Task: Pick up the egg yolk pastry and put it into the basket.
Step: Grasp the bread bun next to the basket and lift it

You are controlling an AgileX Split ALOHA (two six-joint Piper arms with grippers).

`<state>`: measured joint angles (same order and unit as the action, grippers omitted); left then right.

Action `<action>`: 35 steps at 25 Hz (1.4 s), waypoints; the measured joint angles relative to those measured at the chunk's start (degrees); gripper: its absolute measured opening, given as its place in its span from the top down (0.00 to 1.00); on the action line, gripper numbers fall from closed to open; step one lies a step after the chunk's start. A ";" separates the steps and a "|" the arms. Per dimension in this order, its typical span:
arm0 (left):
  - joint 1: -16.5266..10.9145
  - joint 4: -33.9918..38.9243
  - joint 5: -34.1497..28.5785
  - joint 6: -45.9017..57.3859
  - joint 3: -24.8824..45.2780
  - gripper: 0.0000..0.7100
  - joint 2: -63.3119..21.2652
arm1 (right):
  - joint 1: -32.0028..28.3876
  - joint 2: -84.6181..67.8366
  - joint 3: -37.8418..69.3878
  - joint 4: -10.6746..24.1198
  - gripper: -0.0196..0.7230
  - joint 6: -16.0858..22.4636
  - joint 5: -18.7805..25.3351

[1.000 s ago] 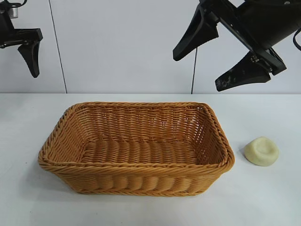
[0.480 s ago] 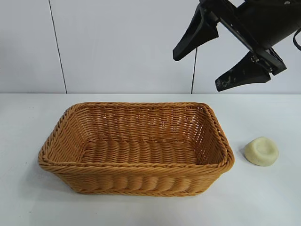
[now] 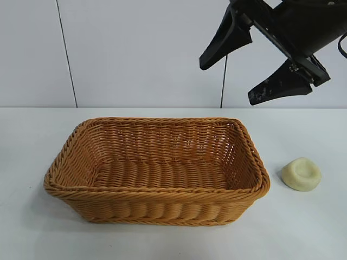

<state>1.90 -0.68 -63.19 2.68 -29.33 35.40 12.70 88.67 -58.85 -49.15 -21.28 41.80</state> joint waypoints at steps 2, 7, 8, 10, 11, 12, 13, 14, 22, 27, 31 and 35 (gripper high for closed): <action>0.00 -0.11 1.22 0.00 0.57 0.06 -4.27 | 0.00 0.00 0.00 0.00 0.04 0.00 0.00; 0.00 -0.26 1.55 0.00 0.63 0.06 -12.71 | 0.00 0.00 0.00 0.00 0.04 0.00 0.00; 0.00 -0.26 1.61 0.00 0.69 0.06 -14.59 | 0.00 0.00 0.00 0.00 0.04 0.00 0.00; 0.00 -0.26 1.63 0.05 0.69 0.06 -18.38 | 0.00 0.00 0.00 0.00 0.04 0.00 0.00; 0.00 -0.26 1.63 0.05 0.69 0.06 -20.62 | 0.00 0.00 0.00 0.00 0.04 0.00 0.00; 0.00 -0.26 1.68 0.05 0.69 0.06 -22.88 | 0.00 0.00 0.00 0.00 0.04 0.00 0.00; 0.00 -0.26 1.68 0.05 0.69 0.06 -25.03 | 0.00 0.00 0.00 0.00 0.04 0.00 0.00; 0.00 -0.26 1.68 0.05 0.69 0.06 -26.73 | 0.00 0.00 0.00 0.00 0.04 0.00 0.00; 0.00 -0.26 1.70 0.18 0.76 0.06 -35.54 | 0.00 0.00 -0.94 3.10 0.04 1.15 2.11; 0.00 -0.26 1.82 0.29 0.76 0.06 -35.54 | 0.00 0.00 -5.12 15.16 0.04 8.67 4.89; 0.00 -0.26 1.84 0.29 0.83 0.06 -35.54 | 0.00 0.74 -9.71 38.22 0.04 23.35 9.56; 0.00 -0.26 1.84 0.29 0.83 0.06 -35.54 | -0.84 3.66 -10.16 46.82 0.04 27.55 11.70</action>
<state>1.90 -0.94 -61.35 2.98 -28.50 -0.14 11.86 92.33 -69.01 -2.33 6.28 53.49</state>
